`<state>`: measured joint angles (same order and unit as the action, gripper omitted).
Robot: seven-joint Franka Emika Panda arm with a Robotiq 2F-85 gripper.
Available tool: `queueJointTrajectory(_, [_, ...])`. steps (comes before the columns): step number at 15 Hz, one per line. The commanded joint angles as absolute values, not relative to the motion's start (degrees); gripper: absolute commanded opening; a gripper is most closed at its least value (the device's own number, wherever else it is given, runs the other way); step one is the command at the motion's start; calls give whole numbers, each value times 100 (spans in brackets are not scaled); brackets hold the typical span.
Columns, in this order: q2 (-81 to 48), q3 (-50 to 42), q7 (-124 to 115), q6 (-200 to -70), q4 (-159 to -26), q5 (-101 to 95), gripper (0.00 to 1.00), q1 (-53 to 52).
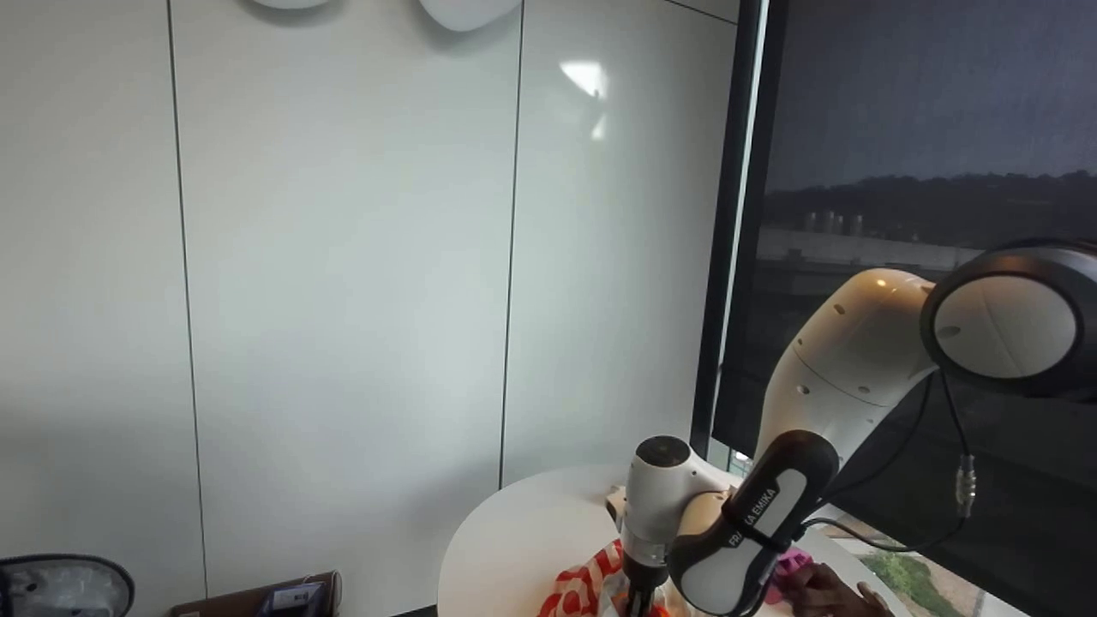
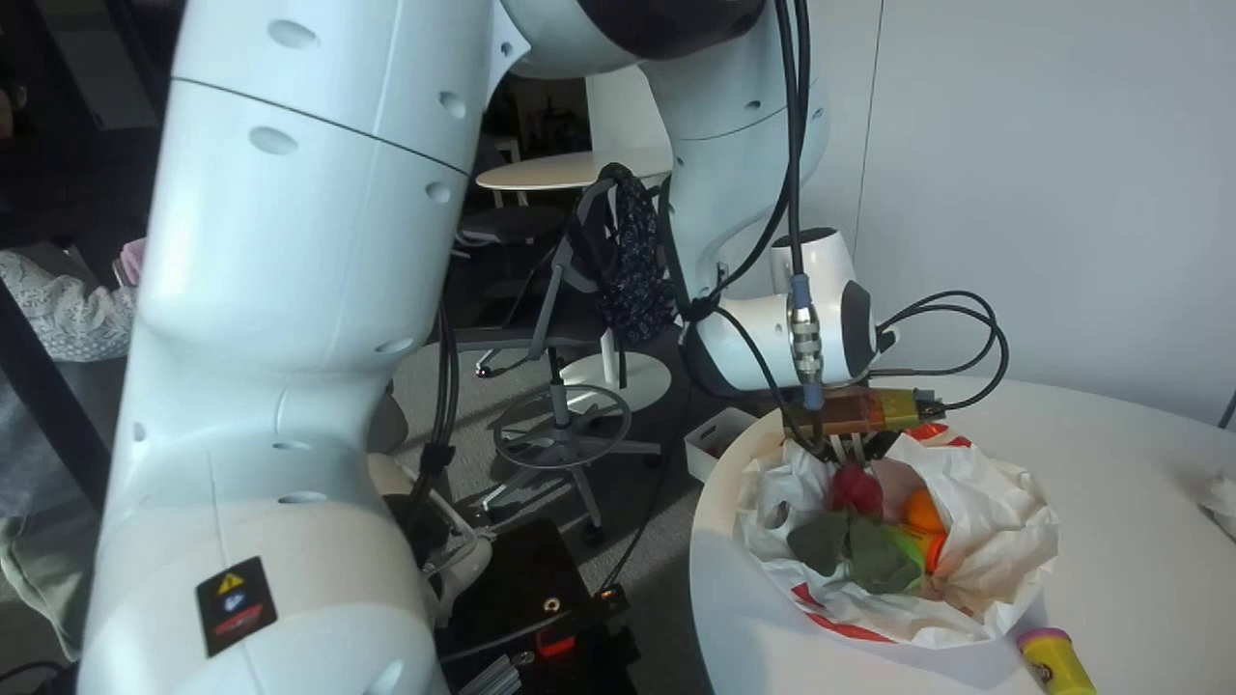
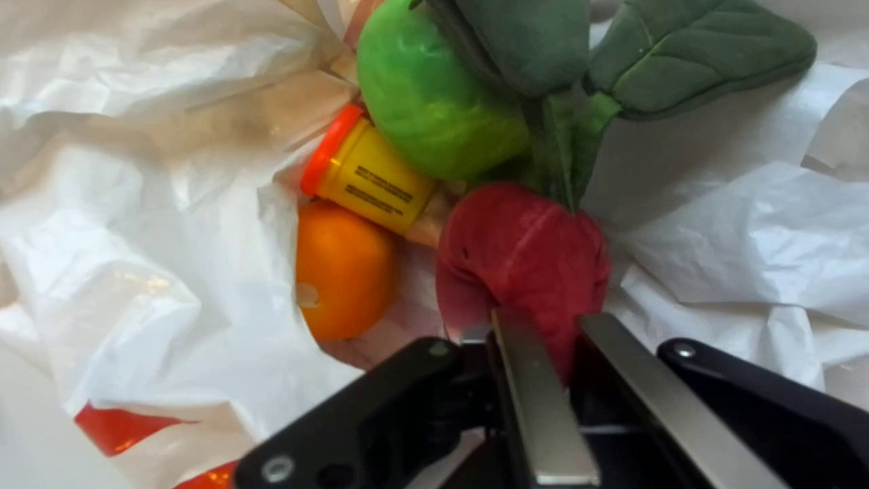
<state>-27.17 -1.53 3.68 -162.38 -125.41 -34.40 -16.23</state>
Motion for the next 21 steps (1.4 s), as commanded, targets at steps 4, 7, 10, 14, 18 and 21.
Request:
queueJointTrajectory(4, [-2746, -528, 99, -17252, -12523, -4144, 10, -1913])
queueJointTrajectory(7, [-2856, -255, 356, -17696, -12617, -3849, 38, -1530])
queueJointTrajectory(10, [-2872, -118, 384, -17765, -12734, -3764, 60, -1259])
queueJointTrajectory(14, [-2632, -42, 595, -17887, -12967, -3979, 89, -955])
queueJointTrajectory(18, [-2361, -98, 678, -18233, -13145, -4020, 100, -739])
queueJointTrajectory(21, [-2149, -352, 526, -18095, -13148, -3951, 100, -674])
